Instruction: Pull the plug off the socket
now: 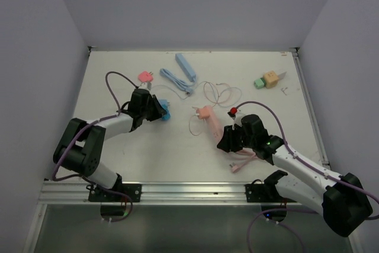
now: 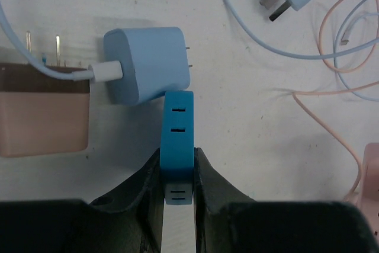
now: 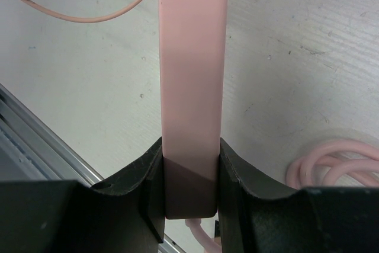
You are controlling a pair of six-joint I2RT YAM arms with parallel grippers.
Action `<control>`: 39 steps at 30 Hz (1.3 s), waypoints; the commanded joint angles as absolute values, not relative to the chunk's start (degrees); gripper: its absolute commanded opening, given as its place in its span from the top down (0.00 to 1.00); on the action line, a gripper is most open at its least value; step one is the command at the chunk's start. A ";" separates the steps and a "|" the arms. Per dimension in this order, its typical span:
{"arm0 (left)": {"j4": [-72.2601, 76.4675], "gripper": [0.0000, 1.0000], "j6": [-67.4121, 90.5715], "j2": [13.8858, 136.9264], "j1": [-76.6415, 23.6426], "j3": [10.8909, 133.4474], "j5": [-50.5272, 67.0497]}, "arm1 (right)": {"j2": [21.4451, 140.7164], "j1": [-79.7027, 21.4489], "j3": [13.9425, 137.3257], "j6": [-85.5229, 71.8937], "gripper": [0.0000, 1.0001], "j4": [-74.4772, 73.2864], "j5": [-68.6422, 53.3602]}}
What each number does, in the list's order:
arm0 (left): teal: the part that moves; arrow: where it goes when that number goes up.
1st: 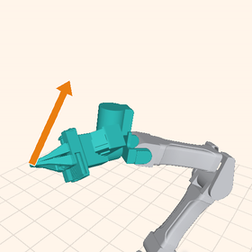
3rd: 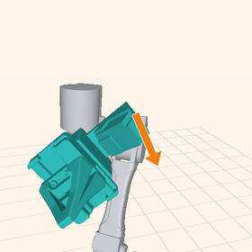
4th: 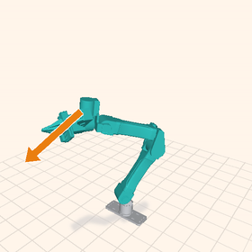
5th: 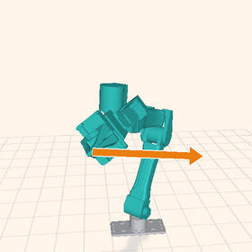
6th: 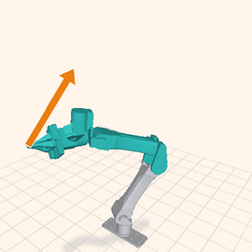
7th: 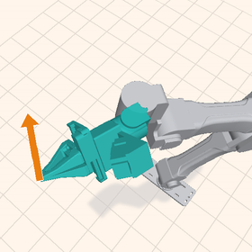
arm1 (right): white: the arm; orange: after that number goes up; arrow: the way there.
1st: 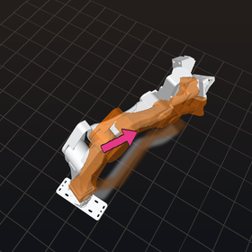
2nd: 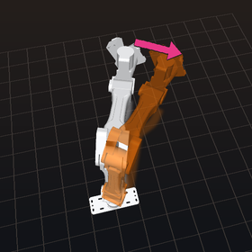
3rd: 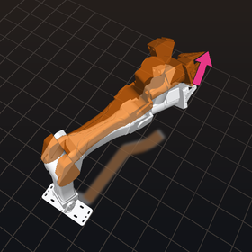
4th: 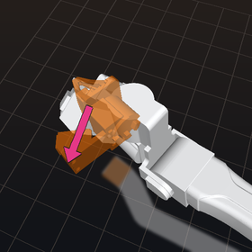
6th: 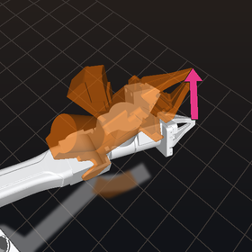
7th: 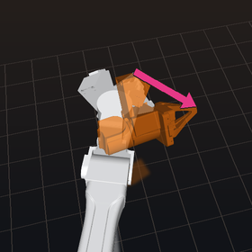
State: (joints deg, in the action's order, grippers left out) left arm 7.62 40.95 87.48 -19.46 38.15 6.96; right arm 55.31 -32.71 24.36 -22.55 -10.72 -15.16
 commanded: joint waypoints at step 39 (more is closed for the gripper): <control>2.55 0.05 45.08 71.99 -21.61 39.55 11.86 | 51.77 -32.78 23.64 -22.41 1.00 -1.94 -21.09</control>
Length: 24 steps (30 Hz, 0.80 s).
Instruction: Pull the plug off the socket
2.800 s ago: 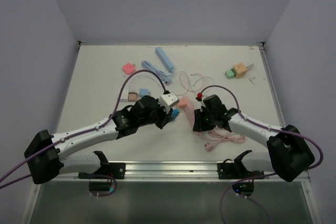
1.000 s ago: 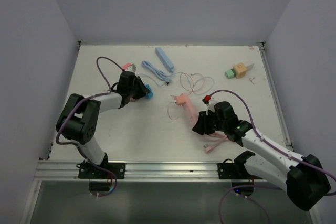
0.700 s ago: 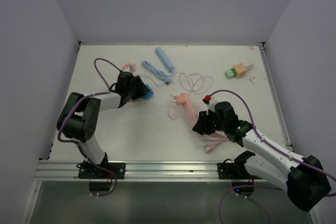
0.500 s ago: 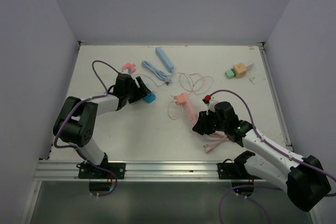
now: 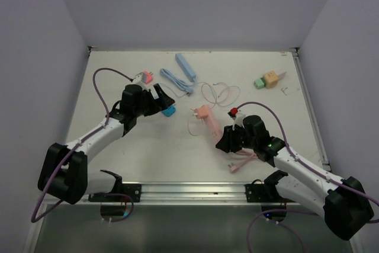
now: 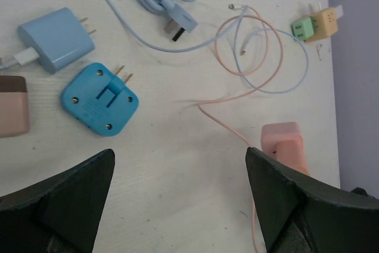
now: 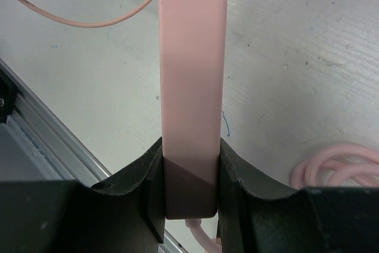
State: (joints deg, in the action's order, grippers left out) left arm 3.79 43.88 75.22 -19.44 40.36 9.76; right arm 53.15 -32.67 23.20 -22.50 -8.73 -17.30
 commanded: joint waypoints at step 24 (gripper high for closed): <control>9.40 0.12 54.49 77.16 -38.32 44.03 8.44 | 53.96 -35.51 23.55 -21.97 1.00 -0.35 -21.27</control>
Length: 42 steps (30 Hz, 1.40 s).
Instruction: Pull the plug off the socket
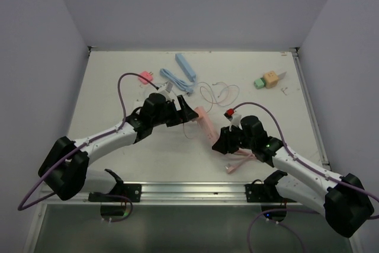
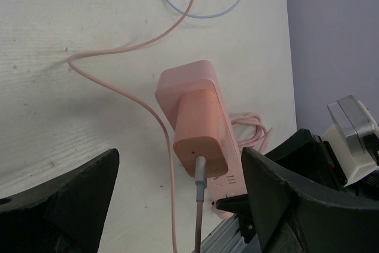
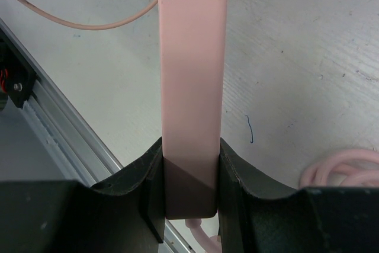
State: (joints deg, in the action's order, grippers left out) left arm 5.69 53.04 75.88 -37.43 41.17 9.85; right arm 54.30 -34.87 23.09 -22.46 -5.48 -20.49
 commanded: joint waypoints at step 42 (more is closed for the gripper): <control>13.01 1.00 56.16 76.11 -42.80 41.13 6.94 | 64.33 -36.91 31.37 -26.28 0.24 5.80 -14.68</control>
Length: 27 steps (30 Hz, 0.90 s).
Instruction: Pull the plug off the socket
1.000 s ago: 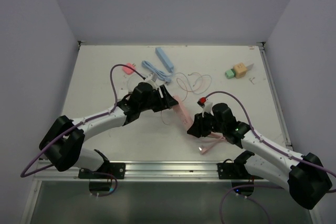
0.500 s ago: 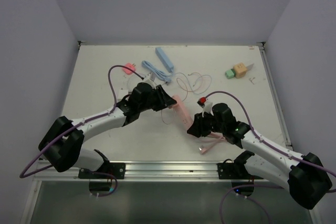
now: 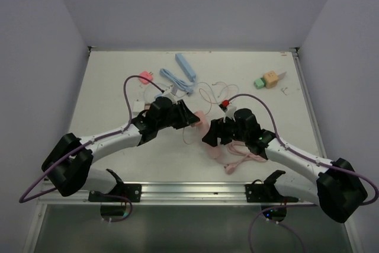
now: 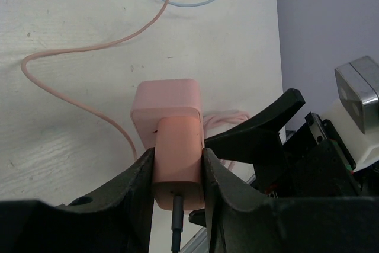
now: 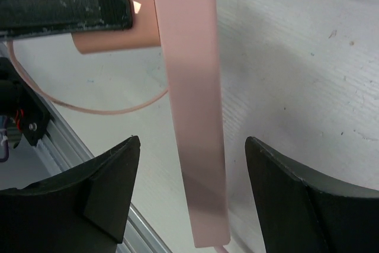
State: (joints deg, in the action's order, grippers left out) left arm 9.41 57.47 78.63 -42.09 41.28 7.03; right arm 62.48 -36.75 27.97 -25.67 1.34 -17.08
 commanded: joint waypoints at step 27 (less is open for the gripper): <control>7.92 1.00 53.53 63.82 -43.86 35.33 4.75 | 77.25 -32.70 35.50 -27.51 1.00 -2.45 2.63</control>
